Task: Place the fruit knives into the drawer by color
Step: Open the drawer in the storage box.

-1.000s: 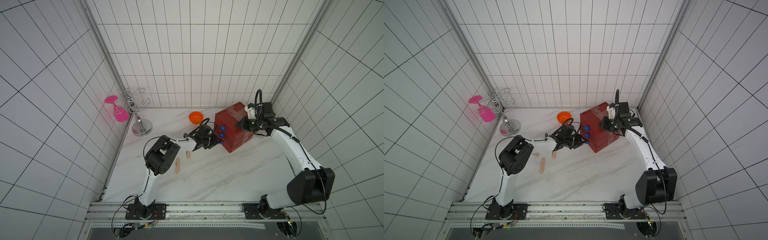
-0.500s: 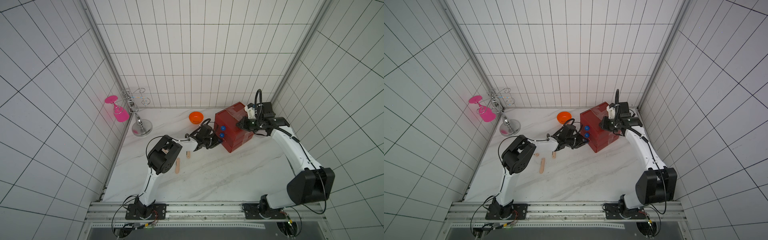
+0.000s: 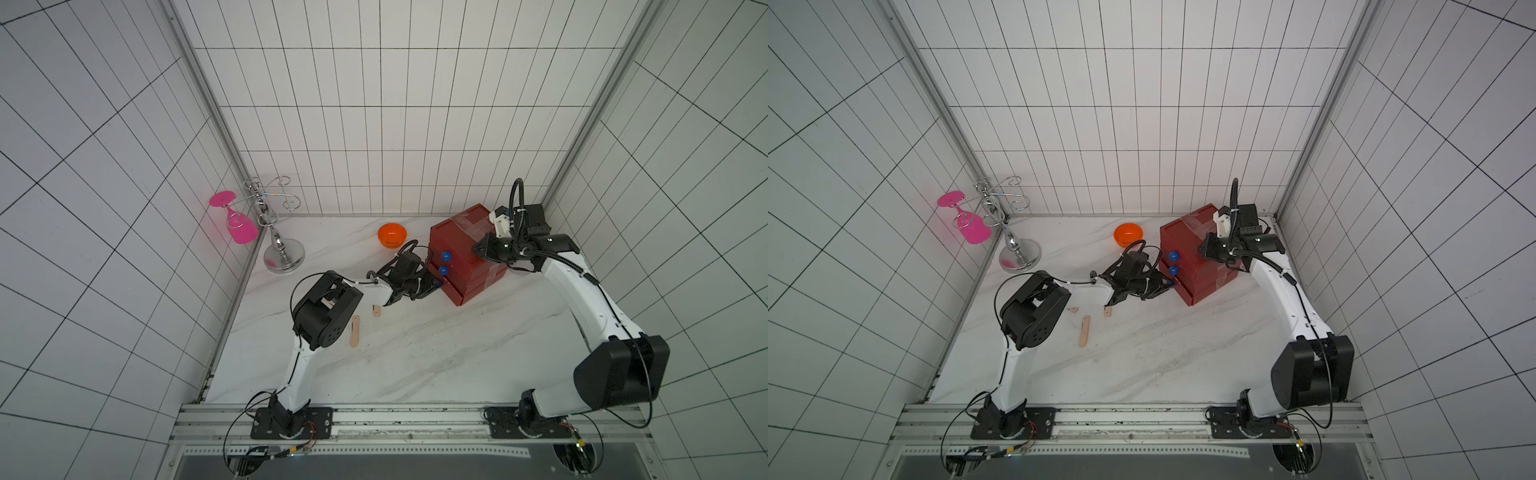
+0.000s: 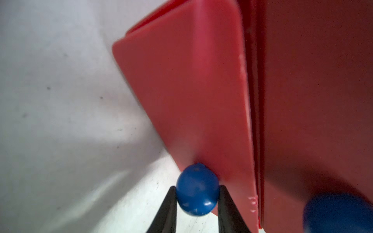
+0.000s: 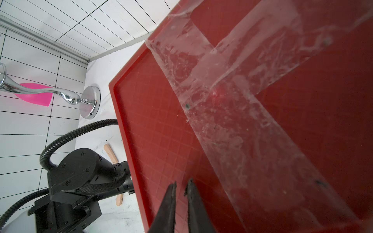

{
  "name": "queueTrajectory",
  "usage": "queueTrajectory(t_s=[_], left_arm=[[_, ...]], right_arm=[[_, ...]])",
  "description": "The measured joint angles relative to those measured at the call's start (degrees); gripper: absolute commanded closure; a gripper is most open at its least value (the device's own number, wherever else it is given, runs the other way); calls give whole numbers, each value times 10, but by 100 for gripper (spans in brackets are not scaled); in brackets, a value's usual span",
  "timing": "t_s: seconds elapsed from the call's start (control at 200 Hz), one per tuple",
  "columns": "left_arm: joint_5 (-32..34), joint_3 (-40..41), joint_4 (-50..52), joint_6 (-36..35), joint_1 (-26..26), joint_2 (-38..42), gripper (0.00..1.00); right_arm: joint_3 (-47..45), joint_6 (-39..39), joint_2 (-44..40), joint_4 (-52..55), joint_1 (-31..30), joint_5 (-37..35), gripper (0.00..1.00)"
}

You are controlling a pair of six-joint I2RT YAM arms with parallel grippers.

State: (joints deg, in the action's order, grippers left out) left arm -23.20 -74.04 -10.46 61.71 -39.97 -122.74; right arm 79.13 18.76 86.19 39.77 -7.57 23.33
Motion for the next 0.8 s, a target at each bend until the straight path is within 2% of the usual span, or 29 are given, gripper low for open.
queueTrajectory(t_s=[0.655, 0.8], left_arm=[[-5, 158, -19, -22, 33, 109, 79], [-7, 176, -23, -27, 37, 120, 71]], right_arm=[[0, 0, 1, -2, 0, 3, 85], [0, 0, 1, -3, 0, 5, 84]])
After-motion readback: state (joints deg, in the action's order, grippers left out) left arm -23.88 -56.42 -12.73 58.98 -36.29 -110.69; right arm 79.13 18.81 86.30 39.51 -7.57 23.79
